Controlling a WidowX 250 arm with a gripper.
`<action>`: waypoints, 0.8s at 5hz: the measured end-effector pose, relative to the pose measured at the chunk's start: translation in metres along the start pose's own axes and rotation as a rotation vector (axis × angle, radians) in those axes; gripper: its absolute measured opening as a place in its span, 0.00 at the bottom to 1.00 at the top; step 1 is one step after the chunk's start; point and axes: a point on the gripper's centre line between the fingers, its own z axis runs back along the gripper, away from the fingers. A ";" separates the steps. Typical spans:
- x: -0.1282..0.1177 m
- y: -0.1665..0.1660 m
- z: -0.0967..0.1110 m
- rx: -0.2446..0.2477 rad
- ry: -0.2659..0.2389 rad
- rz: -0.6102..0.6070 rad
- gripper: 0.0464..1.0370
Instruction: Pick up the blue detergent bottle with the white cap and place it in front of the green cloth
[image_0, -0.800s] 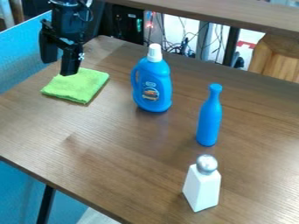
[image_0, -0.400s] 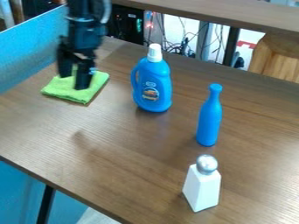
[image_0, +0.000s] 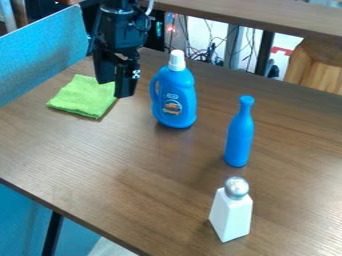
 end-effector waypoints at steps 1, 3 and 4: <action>0.011 -0.001 0.022 0.053 -0.020 0.024 0.96; 0.028 -0.007 0.043 0.091 -0.076 0.000 0.96; 0.033 -0.014 0.052 0.082 -0.086 -0.021 0.96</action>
